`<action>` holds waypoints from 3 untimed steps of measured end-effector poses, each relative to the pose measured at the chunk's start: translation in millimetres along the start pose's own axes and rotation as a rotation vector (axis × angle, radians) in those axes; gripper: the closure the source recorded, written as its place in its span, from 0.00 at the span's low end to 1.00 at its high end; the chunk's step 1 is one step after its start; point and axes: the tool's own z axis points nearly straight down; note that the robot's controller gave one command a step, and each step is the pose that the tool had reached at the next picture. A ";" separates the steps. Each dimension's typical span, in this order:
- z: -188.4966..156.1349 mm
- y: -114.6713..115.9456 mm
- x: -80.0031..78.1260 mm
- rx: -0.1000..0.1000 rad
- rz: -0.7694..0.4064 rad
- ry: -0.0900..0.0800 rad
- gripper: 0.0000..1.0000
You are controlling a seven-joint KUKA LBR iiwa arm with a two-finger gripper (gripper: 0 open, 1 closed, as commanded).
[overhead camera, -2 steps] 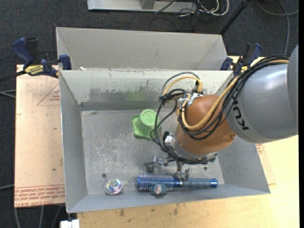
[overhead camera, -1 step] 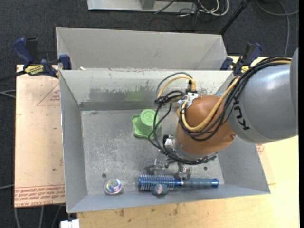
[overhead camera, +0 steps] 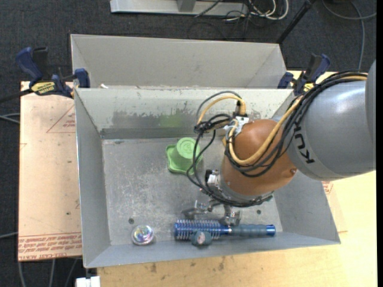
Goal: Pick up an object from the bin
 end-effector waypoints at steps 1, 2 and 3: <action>-1.8 -4.3 -1.6 0.013 0.245 0.000 0.00; -5.6 2.0 0.2 0.001 0.006 0.000 0.00; -15.4 1.1 -1.8 -0.017 -0.006 0.012 0.00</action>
Offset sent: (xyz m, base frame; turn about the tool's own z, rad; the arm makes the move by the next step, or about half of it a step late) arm -0.0083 0.0007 -0.0054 0.2482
